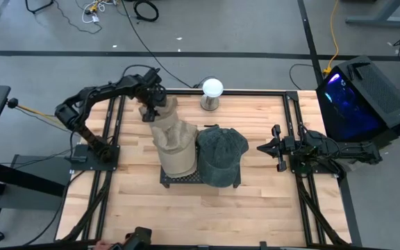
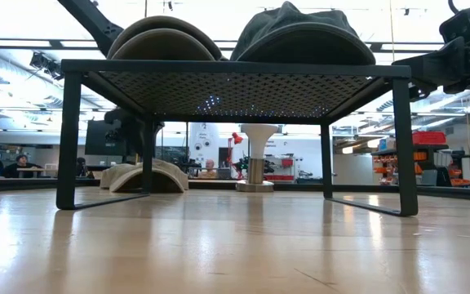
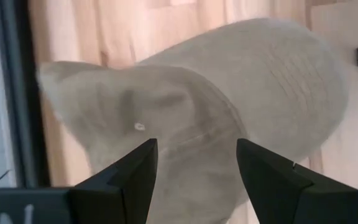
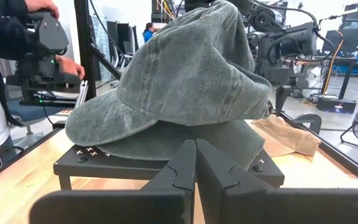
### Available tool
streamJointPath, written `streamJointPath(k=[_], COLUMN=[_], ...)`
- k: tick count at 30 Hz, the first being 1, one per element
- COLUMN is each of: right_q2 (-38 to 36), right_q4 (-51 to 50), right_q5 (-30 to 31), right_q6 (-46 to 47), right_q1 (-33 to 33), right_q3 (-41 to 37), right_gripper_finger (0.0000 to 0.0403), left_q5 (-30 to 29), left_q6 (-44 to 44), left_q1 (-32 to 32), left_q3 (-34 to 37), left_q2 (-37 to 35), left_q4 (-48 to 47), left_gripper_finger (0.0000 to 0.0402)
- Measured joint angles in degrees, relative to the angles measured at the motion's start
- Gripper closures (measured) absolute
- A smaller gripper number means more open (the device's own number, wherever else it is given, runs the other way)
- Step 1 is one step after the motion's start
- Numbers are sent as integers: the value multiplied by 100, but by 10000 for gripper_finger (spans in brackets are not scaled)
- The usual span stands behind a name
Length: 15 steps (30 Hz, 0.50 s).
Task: Pick & Place hat
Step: Stack the brown cap into the stack of brown caps on the shelf
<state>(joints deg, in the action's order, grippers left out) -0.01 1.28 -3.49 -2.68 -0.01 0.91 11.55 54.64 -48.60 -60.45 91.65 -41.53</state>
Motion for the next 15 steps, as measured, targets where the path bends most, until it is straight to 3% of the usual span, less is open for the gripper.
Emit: streamJointPath(k=[5, 15], right_q2=[0, 0], right_q4=[0, 0], right_q5=[0, 0], right_q6=[0, 0], right_q1=[0, 0], right_q3=[1, 2], right_gripper_finger=[388, 388], left_q5=[24, -48], left_q6=[-1, 6], left_q1=[0, 0], left_q3=[0, 0], left_q2=[119, 119], left_q4=[-32, -31], left_gripper_finger=[203, 306])
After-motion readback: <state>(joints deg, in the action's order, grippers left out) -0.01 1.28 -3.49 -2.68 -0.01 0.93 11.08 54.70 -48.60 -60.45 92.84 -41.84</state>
